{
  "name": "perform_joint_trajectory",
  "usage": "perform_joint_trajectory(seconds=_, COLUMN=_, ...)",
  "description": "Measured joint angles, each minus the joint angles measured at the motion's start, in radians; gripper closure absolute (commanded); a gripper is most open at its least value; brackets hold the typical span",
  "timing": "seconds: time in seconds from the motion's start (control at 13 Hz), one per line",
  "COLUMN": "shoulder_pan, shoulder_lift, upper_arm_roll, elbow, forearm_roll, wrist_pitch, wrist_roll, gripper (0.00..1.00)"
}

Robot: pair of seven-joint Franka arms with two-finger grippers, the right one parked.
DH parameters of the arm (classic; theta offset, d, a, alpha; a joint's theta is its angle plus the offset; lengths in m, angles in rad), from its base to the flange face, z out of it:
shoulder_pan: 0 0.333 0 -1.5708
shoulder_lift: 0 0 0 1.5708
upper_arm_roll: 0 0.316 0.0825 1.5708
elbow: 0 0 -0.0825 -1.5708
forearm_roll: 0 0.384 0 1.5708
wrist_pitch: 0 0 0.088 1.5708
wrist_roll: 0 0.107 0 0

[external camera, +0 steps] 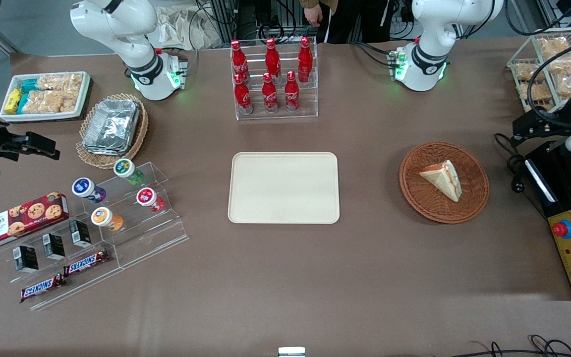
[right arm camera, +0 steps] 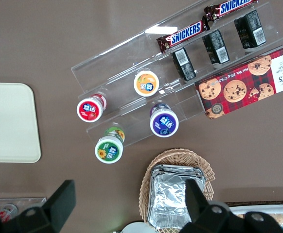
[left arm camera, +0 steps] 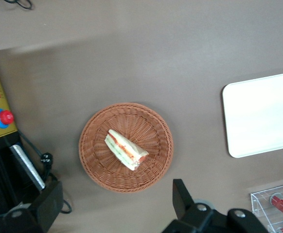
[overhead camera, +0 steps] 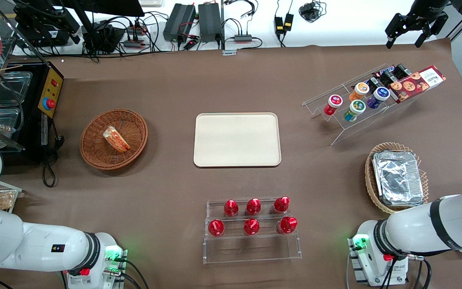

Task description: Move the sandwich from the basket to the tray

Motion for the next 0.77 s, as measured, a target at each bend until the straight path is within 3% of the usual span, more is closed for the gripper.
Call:
perform_joint_trajectory(seconds=0.31, shoulder_pan=0.000, shoulder_lift=0.020, upper_arm_roll=0.001, elbow=0.002, forearm_roll=-0.002, wrist_pitch=-0.001, wrist_roll=-0.026, gripper=0.00)
perform_joint_trajectory(seconds=0.77, shoulder_pan=-0.005, shoulder_lift=0.011, upper_arm_roll=-0.008, elbow=-0.056, forearm_roll=0.033, wrist_pitch=-0.009, wrist_roll=-0.515, gripper=0.00)
